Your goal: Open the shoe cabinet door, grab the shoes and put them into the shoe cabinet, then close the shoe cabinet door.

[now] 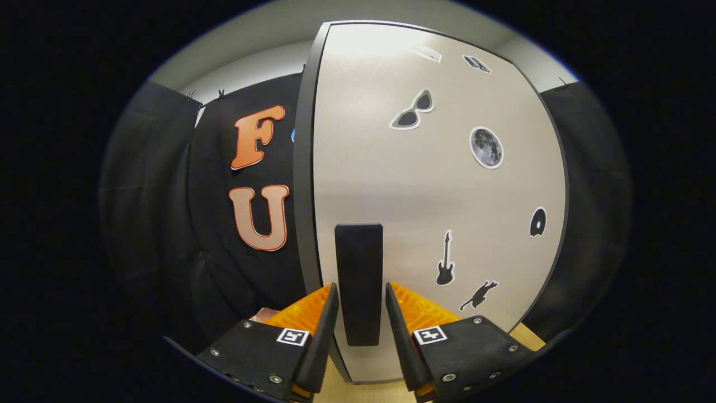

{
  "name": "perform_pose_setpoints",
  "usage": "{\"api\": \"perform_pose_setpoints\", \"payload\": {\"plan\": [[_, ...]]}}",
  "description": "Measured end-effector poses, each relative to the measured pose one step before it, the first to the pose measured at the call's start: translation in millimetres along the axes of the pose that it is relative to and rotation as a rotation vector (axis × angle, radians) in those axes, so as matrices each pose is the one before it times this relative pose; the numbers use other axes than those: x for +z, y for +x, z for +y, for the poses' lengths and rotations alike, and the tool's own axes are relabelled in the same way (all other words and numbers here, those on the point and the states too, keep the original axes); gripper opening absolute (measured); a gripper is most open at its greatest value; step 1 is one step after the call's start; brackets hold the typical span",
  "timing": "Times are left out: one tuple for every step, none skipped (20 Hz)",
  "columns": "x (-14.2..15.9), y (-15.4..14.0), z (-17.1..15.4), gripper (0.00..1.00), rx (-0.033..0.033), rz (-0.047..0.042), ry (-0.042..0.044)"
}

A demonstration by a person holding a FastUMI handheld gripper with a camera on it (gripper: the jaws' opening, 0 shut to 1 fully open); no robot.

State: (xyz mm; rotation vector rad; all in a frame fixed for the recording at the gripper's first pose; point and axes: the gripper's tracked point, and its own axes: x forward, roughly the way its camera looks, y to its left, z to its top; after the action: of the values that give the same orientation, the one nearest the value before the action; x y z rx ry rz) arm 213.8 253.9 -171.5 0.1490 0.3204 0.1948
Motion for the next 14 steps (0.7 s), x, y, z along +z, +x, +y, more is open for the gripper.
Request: {"api": "perform_pose_setpoints", "payload": {"plan": [[-1.01,-1.7,-0.26,0.43,0.00232,-0.00346,0.00392],[0.06,-1.0,0.23,0.38,0.00277,-0.00157,0.00119],[1.59,-1.93,-0.02,0.36,0.00521,-0.0078,-0.00372],[0.12,-1.57,-0.47,0.35,0.00674,-0.00402,-0.00805],[-0.33,-4.39,0.44,0.33,0.0089,-0.00773,-0.00844],[0.25,-4.4,-1.02,0.32,0.01084,-0.0053,-0.00131],[-0.42,-4.38,-0.31,0.31,0.01531,-0.00001,0.00406],[-0.93,-5.35,-0.65,0.3,0.01826,0.00451,0.00421],[-0.17,-6.31,-1.25,0.28,0.02003,0.00529,0.00301],[-0.59,-7.05,-1.64,0.28,0.01888,0.00372,0.00184],[-0.6,-8.34,-1.12,0.27,0.01786,0.00197,0.0026],[-1.37,-7.94,-2.09,0.27,0.01425,0.00234,0.00475],[-0.63,-8.84,-2.21,0.27,0.01114,0.00155,0.00469],[0.23,-9.34,-3.31,0.27,0.00749,0.00607,-0.0016]]}}
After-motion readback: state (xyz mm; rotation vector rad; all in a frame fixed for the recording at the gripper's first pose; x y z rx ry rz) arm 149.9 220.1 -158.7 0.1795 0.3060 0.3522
